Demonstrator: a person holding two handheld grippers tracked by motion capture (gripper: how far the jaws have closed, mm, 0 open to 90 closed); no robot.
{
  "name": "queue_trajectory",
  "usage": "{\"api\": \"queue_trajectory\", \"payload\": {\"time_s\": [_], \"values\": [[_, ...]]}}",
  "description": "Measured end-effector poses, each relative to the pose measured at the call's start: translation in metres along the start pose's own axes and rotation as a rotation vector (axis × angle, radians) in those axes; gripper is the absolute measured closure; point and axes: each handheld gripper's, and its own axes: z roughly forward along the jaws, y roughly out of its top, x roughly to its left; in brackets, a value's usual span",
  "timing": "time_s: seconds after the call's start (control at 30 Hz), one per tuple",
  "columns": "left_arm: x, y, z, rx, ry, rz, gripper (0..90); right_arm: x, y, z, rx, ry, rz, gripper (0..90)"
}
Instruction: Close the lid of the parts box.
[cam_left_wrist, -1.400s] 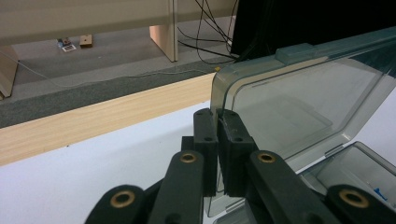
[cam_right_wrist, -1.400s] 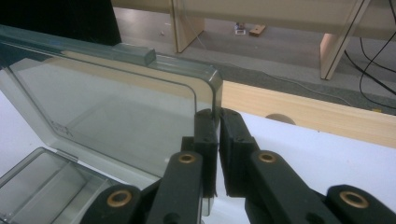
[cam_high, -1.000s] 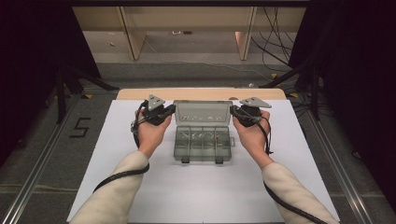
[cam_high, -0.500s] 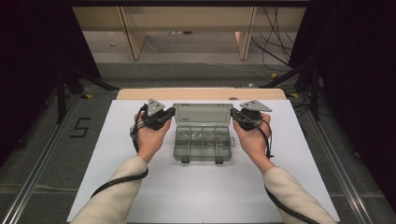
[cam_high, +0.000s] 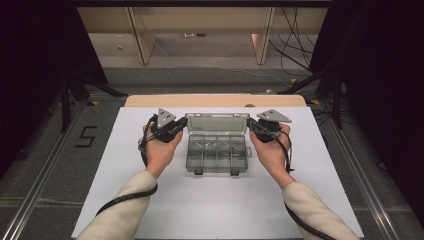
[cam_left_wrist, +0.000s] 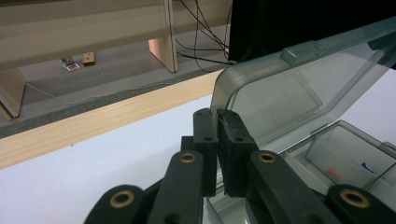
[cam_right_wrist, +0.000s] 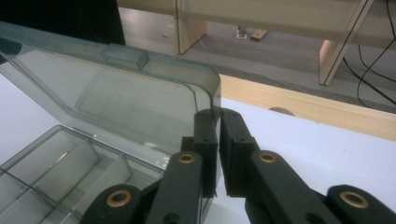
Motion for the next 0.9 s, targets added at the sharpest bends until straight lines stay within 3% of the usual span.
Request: {"api": "queue_trajectory", "payload": {"time_s": [0.9], "values": [[-0.0038,-0.0066,-0.0078,-0.002,-0.006,0.027,85.6,0.0058,-0.0062,-0.0097,0.019,-0.001,-0.026,86.3]]}}
